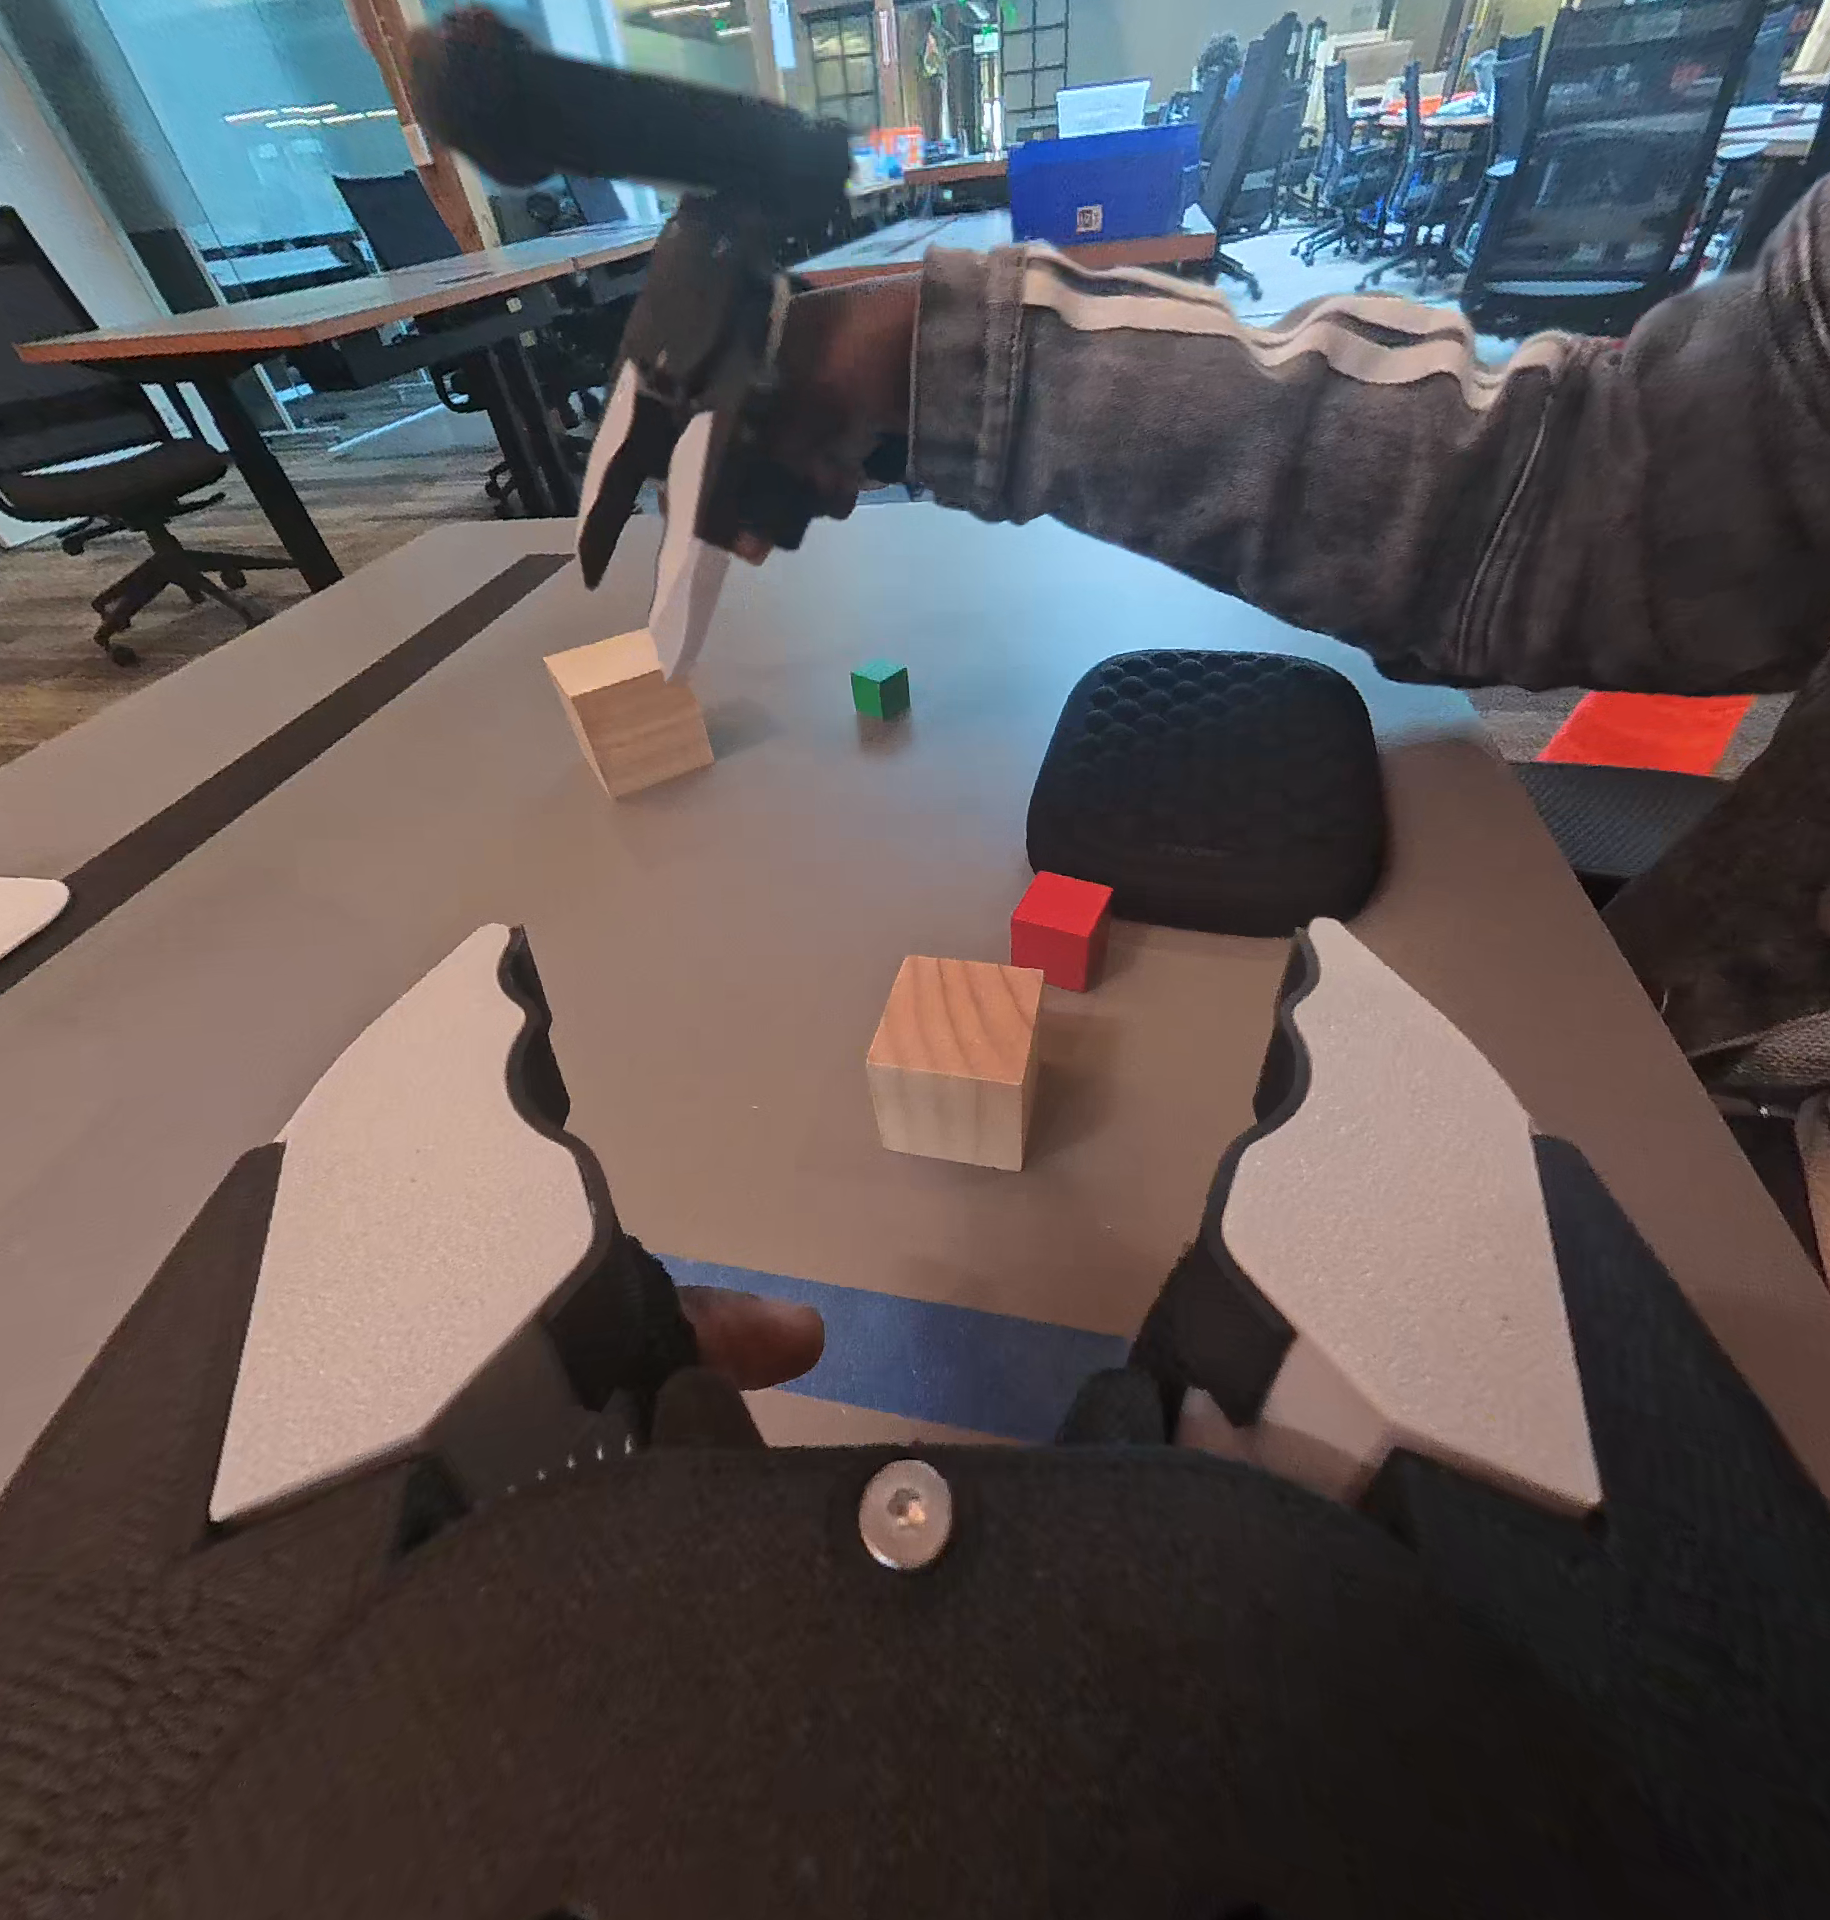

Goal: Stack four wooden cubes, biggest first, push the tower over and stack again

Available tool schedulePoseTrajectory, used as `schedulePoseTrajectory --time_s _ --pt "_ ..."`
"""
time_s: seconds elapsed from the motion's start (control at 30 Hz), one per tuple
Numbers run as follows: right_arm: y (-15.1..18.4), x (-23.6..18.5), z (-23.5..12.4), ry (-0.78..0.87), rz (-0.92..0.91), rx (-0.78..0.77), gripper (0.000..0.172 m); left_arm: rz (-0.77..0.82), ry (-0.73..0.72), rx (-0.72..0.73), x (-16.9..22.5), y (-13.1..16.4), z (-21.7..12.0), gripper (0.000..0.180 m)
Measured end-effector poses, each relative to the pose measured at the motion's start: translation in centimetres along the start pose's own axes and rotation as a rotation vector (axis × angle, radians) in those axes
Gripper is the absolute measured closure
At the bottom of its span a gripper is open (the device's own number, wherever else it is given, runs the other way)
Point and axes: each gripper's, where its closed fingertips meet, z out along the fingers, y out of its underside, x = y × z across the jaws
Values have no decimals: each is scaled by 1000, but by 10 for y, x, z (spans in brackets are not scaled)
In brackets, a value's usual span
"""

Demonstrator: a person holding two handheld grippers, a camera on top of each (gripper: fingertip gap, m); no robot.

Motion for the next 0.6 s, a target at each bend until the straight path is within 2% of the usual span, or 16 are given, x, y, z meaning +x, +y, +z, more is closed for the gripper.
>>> schedulePoseTrajectory --time_s 0.1,0.13,0.2,0.23,0.33,0.47,0.6 --pt "5 6 24 -16 2 -131 76 -4 2 1 0 0 0 51" --pt "9 6 33 -22 -12 -187 81 -4 3 1 0 0 0 51" --pt "12 -3 43 -103 -68 -253 107 -2 3 -1 0 0 0 51" --pt "9 -6 44 -119 -100 -246 108 -3 2 0 0 0 0 52" --pt "1 -33 35 -218 -331 -197 109 -10 0 8 -1 -1 -1 52" --pt "-3 -100 0 -425 -655 -45 109 -12 3 21 -1 -4 -2 53" --pt "24 -122 -12 -424 -813 -132 109 -7 1 16 -1 -3 -2 53"
